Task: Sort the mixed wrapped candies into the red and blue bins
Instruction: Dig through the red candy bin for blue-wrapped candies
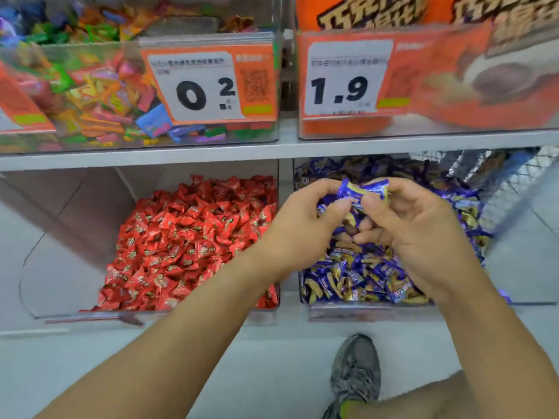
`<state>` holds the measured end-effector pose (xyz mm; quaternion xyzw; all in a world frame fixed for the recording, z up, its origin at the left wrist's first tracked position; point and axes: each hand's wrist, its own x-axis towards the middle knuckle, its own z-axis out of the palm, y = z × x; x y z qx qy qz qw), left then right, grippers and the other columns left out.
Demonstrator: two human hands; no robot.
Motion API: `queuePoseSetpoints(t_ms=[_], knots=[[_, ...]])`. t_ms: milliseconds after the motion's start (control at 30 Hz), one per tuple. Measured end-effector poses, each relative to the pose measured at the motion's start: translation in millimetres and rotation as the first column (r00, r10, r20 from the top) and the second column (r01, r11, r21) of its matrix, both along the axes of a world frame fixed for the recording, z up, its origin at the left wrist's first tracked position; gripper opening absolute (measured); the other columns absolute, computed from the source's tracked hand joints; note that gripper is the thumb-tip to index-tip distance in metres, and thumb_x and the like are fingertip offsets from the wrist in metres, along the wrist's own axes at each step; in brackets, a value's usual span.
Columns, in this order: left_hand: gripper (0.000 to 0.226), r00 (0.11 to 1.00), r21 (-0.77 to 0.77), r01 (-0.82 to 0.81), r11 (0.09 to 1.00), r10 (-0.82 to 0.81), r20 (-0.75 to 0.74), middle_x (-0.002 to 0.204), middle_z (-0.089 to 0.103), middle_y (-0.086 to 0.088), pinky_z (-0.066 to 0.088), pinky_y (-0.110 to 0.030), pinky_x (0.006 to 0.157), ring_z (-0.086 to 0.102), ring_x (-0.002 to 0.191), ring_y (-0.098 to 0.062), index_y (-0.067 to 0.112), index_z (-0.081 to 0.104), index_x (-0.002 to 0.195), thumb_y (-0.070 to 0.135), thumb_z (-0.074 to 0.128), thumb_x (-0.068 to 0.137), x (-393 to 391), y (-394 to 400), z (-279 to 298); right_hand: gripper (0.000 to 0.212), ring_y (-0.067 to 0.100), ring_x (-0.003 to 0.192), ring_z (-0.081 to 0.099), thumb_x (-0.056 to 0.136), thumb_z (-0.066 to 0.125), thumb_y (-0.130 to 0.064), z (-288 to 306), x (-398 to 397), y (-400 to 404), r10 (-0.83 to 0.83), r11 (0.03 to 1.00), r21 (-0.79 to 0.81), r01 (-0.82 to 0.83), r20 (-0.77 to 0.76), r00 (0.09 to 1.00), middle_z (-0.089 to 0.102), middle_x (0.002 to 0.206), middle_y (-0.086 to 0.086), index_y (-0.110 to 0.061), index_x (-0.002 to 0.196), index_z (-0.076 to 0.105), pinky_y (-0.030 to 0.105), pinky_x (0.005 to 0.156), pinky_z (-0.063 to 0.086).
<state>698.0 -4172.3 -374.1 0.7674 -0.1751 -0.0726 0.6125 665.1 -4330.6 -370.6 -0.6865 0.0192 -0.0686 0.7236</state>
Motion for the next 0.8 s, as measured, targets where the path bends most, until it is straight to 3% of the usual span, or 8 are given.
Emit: queuePoseSetpoints(t_ms=[100, 200, 333, 433, 533, 667, 733, 800], knots=[[0.039, 0.963, 0.379, -0.034, 0.925, -0.071, 0.259, 0.124, 0.059, -0.003, 0.042, -0.034, 0.103, 0.054, 0.117, -0.014, 0.021, 0.054, 0.132, 0.013, 0.058, 0.095, 19.8, -18.5, -8.5, 0.019, 0.017, 0.07, 0.072, 0.094, 0.067, -0.011, -14.6, 11.3, -26.7, -0.167, 0.935, -0.304, 0.182, 0.075, 0.983, 0.073, 0.08, -0.002, -0.024, 0.107, 0.071, 0.035, 0.071, 0.059], [0.056, 0.933, 0.598, -0.055, 0.8, -0.173, 0.316, 0.128, 0.051, -0.006, 0.026, -0.05, 0.112, 0.039, 0.125, -0.028, 0.026, 0.039, 0.146, 0.029, 0.058, 0.093, 22.9, -20.1, -9.6, 0.034, 0.007, 0.091, 0.07, 0.093, 0.067, -0.014, -20.8, 19.3, -41.0, -0.215, 0.828, -0.506, 0.24, 0.11, 0.97, 0.071, 0.109, -0.002, -0.036, 0.119, 0.068, 0.029, 0.086, 0.056], [0.043, 0.846, 0.42, -0.269, 0.867, 0.004, 0.533, 0.12, 0.055, -0.001, 0.032, -0.034, 0.107, 0.043, 0.118, -0.018, 0.018, 0.055, 0.131, 0.026, 0.056, 0.089, 3.8, 23.4, -7.8, 0.035, 0.03, 0.133, 0.045, 0.095, 0.06, -0.034, -27.3, 16.9, -8.5, -0.105, 0.571, -0.76, 0.309, 0.306, 0.946, 0.057, 0.138, 0.005, -0.026, 0.128, 0.067, 0.043, 0.114, 0.034], [0.022, 0.796, 0.401, -0.398, 0.825, 0.094, 0.598, 0.11, 0.058, 0.002, 0.033, -0.022, 0.101, 0.047, 0.111, -0.015, 0.014, 0.063, 0.109, 0.014, 0.056, 0.088, -13.9, 78.0, -23.6, 0.055, 0.033, 0.149, 0.02, 0.097, 0.032, -0.056, -45.7, 21.1, 30.5, 0.134, 0.346, -0.937, 0.056, 0.108, 0.985, 0.041, 0.155, 0.001, -0.034, 0.143, 0.053, 0.061, 0.119, 0.013], [0.016, 0.821, 0.495, -0.429, 0.756, 0.098, 0.562, 0.108, 0.058, 0.002, 0.031, -0.023, 0.103, 0.048, 0.111, -0.019, 0.016, 0.065, 0.102, 0.02, 0.057, 0.089, -23.4, 133.8, -42.7, 0.069, 0.03, 0.153, 0.001, 0.094, 0.005, -0.062, -54.0, 29.9, 31.6, 0.087, 0.132, -0.989, -0.068, -0.057, 0.995, 0.021, 0.164, -0.003, -0.039, 0.153, 0.033, 0.062, 0.12, 0.006], [0.054, 0.914, 0.752, -0.379, 0.54, 0.093, 0.394, 0.14, 0.048, -0.003, 0.029, -0.055, 0.112, 0.034, 0.136, -0.034, 0.031, 0.06, 0.128, 0.059, 0.046, 0.083, -21.7, 198.7, -63.2, 0.068, 0.031, 0.15, 0.019, 0.097, 0.013, -0.061, -31.7, 15.7, 45.6, 0.0, 0.352, -0.931, 0.095, 0.101, 0.995, 0.04, 0.157, 0.0, -0.03, 0.145, 0.051, 0.062, 0.119, 0.009], [0.072, 0.966, 0.874, -0.251, 0.416, 0.167, 0.197, 0.161, 0.017, -0.003, 0.017, -0.063, 0.116, 0.011, 0.148, -0.037, 0.053, 0.032, 0.144, 0.076, 0.033, 0.077, -22.3, 218.4, -65.1, 0.054, 0.028, 0.146, 0.031, 0.099, 0.032, -0.053, -18.2, 4.7, 75.4, 0.101, 0.42, -0.888, 0.19, 0.254, 0.962, 0.053, 0.146, 0.0, -0.022, 0.13, 0.064, 0.059, 0.12, 0.01], [0.075, 0.975, 0.903, -0.089, 0.421, 0.222, -0.007, 0.163, 0.0, -0.006, 0.027, -0.059, 0.111, 0.014, 0.147, -0.04, 0.059, 0.014, 0.146, 0.08, 0.038, 0.078, -20.6, 234.8, -66.5, 0.037, 0.026, 0.139, 0.043, 0.095, 0.049, -0.04, -12.3, 7.1, 113.7, 0.292, 0.406, -0.888, 0.215, 0.349, 0.891, 0.061, 0.135, -0.001, -0.019, 0.119, 0.069, 0.056, 0.12, 0.019]])
